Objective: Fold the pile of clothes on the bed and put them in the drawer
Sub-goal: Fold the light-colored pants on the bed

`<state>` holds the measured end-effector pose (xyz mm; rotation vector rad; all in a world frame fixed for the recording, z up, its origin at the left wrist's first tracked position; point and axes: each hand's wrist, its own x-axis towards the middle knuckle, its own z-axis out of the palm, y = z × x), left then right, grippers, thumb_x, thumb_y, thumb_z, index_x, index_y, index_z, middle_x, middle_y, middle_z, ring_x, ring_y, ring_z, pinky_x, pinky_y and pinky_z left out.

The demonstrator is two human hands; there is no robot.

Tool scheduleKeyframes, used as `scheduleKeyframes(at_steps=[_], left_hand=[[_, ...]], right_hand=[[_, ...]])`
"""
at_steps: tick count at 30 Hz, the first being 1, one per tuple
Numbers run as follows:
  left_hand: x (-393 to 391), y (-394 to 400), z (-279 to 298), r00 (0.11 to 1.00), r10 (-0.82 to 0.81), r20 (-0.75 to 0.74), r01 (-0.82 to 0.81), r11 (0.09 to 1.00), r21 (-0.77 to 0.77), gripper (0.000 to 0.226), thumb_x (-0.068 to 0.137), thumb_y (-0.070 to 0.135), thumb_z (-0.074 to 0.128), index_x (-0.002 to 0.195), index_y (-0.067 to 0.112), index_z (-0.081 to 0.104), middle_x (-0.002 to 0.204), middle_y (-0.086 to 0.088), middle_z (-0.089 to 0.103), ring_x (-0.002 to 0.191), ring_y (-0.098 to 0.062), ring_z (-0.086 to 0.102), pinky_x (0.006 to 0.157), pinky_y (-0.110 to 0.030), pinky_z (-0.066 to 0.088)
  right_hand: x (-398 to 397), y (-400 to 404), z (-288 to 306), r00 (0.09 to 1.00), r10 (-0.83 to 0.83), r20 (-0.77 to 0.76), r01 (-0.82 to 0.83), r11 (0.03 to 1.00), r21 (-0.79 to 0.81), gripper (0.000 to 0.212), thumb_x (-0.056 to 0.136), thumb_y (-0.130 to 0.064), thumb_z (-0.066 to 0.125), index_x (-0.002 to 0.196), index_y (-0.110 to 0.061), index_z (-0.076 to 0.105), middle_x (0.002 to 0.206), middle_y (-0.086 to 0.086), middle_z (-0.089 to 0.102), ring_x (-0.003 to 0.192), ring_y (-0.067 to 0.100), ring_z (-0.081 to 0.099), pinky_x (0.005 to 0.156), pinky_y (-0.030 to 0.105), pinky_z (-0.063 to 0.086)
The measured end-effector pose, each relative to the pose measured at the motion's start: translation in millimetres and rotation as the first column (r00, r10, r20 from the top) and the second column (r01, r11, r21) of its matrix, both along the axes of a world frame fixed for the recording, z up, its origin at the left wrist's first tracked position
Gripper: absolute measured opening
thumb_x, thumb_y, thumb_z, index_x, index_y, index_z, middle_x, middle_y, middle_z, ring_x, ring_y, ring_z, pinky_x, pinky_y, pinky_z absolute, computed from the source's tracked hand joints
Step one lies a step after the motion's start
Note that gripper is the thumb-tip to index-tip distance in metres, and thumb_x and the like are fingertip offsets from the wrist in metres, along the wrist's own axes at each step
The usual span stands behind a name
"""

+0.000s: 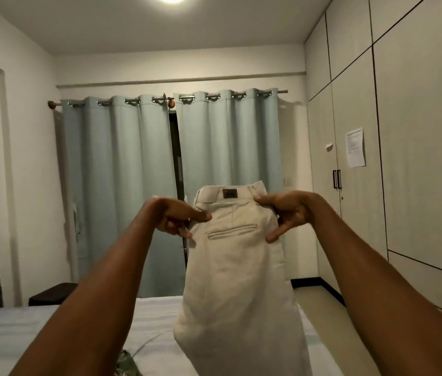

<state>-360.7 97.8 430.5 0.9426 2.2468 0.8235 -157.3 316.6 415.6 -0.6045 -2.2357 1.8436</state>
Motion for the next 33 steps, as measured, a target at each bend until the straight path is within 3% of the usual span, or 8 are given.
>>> scheduleKeyframes(at_steps=[2, 5, 9, 12, 16, 20, 24, 33], left_hand=[[-26.9, 27.4, -33.2, 0.976, 0.003, 0.22, -0.019, 0.998, 0.067, 0.064, 0.089, 0.044, 0.067, 0.138, 0.008, 0.046, 0.125, -0.017, 0.066, 0.087, -0.034, 0.074, 0.036, -0.02, 0.047], [-57.7, 72.8, -73.2, 0.899, 0.016, 0.437, -0.128, 0.965, 0.227, 0.046, 0.1, 0.034, 0.055, 0.134, 0.004, 0.046, 0.118, -0.024, 0.064, 0.088, -0.044, 0.07, 0.068, -0.039, 0.061], [-90.3, 145.7, -73.2, 0.992, 0.055, 0.117, -0.125, 0.644, 0.755, 0.032, 0.099, 0.019, 0.058, 0.129, 0.006, 0.059, 0.113, -0.013, 0.067, 0.1, -0.028, 0.064, 0.08, -0.036, 0.059], [-105.5, 175.7, -34.5, 0.975, 0.19, -0.115, 0.044, 0.345, 0.938, 0.021, 0.098, 0.017, 0.059, 0.118, 0.016, 0.064, 0.108, -0.003, 0.069, 0.1, -0.018, 0.066, 0.082, -0.027, 0.056], [-131.4, 193.4, 21.2, 0.927, 0.261, -0.27, 0.21, 0.235, 0.949, 0.03, 0.096, 0.022, 0.061, 0.124, 0.011, 0.061, 0.115, -0.008, 0.067, 0.106, -0.018, 0.065, 0.092, -0.03, 0.055], [-135.1, 200.4, 33.5, 0.907, 0.285, -0.31, 0.257, 0.21, 0.943, 0.026, 0.095, 0.021, 0.063, 0.121, 0.014, 0.063, 0.113, -0.006, 0.068, 0.1, -0.012, 0.065, 0.089, -0.025, 0.054], [-120.2, 187.7, -2.4, 0.924, 0.246, -0.292, 0.233, 0.242, 0.942, 0.024, 0.092, 0.017, 0.068, 0.116, 0.021, 0.064, 0.116, -0.007, 0.066, 0.102, -0.011, 0.064, 0.089, -0.024, 0.054], [6.9, 110.5, -237.7, 0.983, 0.181, -0.007, -0.083, 0.484, 0.871, 0.026, 0.083, 0.015, 0.076, 0.108, 0.016, 0.069, 0.104, -0.005, 0.072, 0.094, -0.016, 0.066, 0.081, -0.026, 0.052]], right_hand=[[-35.3, 26.7, -27.1, 0.999, -0.013, 0.046, 0.017, 0.996, -0.085, 0.051, 0.095, -0.046, 0.062, 0.134, -0.014, 0.052, 0.136, 0.016, 0.05, 0.125, 0.047, 0.051, 0.078, 0.072, 0.052], [-92.5, 50.2, -61.5, 0.985, -0.169, -0.039, 0.158, 0.967, -0.198, 0.047, 0.095, -0.044, 0.064, 0.131, -0.016, 0.051, 0.133, 0.017, 0.051, 0.122, 0.046, 0.051, 0.085, 0.072, 0.05], [-160.7, 72.9, -56.8, 0.661, -0.593, -0.459, 0.409, 0.798, -0.442, 0.011, 0.084, -0.014, 0.071, 0.091, -0.006, 0.071, 0.089, 0.009, 0.069, 0.078, 0.026, 0.064, 0.059, 0.031, 0.052], [-190.1, 88.2, -2.7, 0.384, -0.51, -0.77, 0.314, 0.856, -0.41, 0.007, 0.086, 0.0, 0.069, 0.086, 0.003, 0.075, 0.065, -0.003, 0.067, 0.063, 0.009, 0.063, 0.052, 0.021, 0.048], [-210.0, 109.3, 70.7, 0.256, -0.336, -0.906, 0.248, 0.929, -0.274, 0.031, 0.084, 0.002, 0.07, 0.06, -0.016, 0.073, 0.057, -0.008, 0.063, 0.056, 0.01, 0.061, 0.054, 0.024, 0.049], [-210.6, 125.5, 94.8, 0.265, -0.258, -0.929, 0.313, 0.934, -0.171, 0.046, 0.081, -0.004, 0.074, 0.041, -0.025, 0.062, 0.048, -0.012, 0.052, 0.048, 0.008, 0.05, 0.05, 0.021, 0.04], [-198.8, 124.3, 52.8, 0.335, -0.246, -0.91, 0.357, 0.926, -0.119, 0.026, 0.074, -0.015, 0.076, 0.053, -0.013, 0.059, 0.059, 0.003, 0.043, 0.059, 0.018, 0.04, 0.051, 0.027, 0.031], [-80.3, 64.1, -192.3, 0.616, -0.437, -0.655, 0.469, 0.872, -0.14, 0.04, 0.077, -0.023, 0.078, 0.055, -0.014, 0.046, 0.059, 0.006, 0.036, 0.059, 0.018, 0.032, 0.054, 0.035, 0.026]])
